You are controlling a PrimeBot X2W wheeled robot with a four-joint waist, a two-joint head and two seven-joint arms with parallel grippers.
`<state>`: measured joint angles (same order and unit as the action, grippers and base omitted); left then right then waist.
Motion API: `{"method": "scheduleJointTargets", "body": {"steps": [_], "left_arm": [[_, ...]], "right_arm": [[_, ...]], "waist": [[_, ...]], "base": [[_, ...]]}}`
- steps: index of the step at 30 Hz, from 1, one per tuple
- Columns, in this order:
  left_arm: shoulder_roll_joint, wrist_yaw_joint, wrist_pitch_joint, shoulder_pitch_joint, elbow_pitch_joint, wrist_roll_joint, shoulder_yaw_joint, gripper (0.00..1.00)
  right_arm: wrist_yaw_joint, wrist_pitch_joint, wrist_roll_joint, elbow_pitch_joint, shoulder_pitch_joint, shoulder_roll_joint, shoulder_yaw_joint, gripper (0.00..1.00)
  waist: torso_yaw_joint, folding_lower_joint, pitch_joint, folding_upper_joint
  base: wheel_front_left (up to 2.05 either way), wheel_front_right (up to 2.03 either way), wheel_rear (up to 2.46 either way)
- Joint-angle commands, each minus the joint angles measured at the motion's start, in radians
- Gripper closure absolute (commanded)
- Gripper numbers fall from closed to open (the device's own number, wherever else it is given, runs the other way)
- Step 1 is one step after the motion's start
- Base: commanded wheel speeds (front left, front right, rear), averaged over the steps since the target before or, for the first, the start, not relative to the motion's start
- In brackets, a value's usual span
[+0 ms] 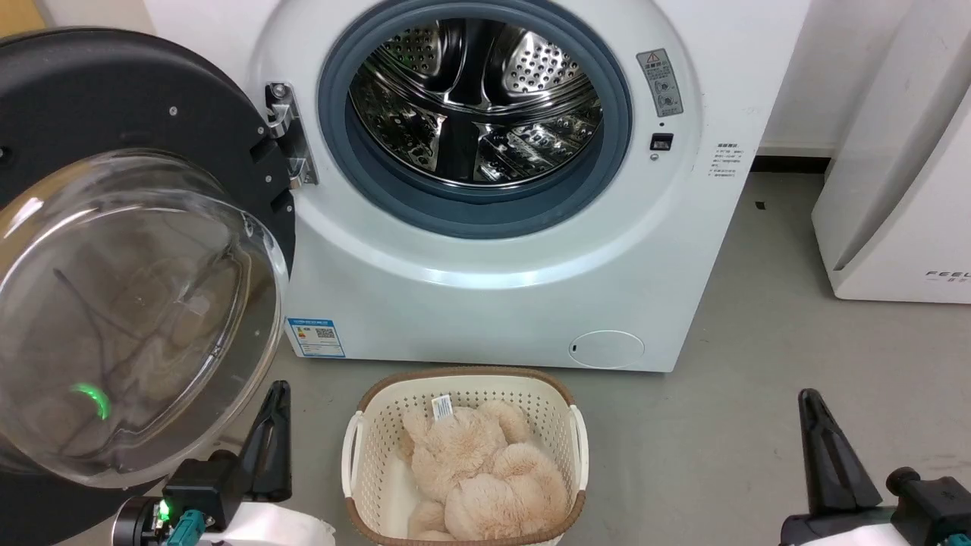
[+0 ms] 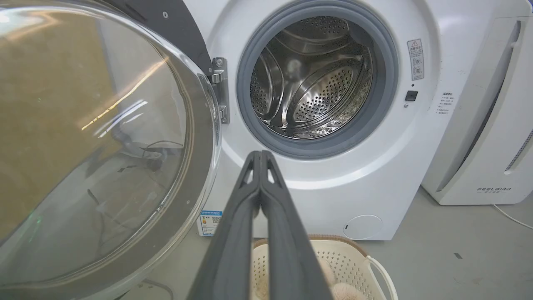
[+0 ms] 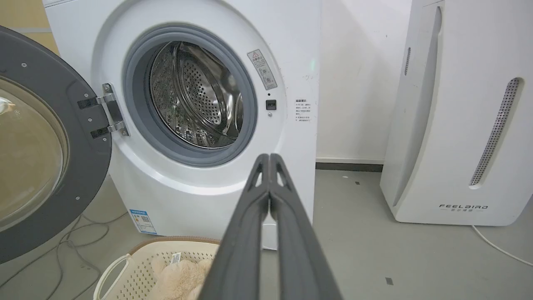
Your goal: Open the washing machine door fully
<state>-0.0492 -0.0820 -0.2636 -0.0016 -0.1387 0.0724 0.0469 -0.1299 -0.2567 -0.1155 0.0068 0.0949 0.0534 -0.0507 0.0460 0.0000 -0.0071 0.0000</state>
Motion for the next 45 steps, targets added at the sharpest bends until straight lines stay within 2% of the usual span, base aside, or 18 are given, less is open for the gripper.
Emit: {"method": "scheduleJointTargets", "body": {"steps": [1,45], "left_arm": [[0.0,0.002,0.005,0.0,0.003,-0.001,-0.001,1.0],[0.0,0.03,0.098,0.001,0.051,-0.027,-0.017,1.0]], "right_arm": [[0.0,0.005,0.002,0.0,-0.002,0.0,0.001,1.0],[0.0,0.095,0.043,-0.003,-0.035,-0.001,0.019,1.0]], "waist": [[-0.001,0.0,0.0,0.0],[-0.017,0.0,0.003,0.0]], "base": [[0.0,0.0,0.0],[0.0,0.0,0.0]]}}
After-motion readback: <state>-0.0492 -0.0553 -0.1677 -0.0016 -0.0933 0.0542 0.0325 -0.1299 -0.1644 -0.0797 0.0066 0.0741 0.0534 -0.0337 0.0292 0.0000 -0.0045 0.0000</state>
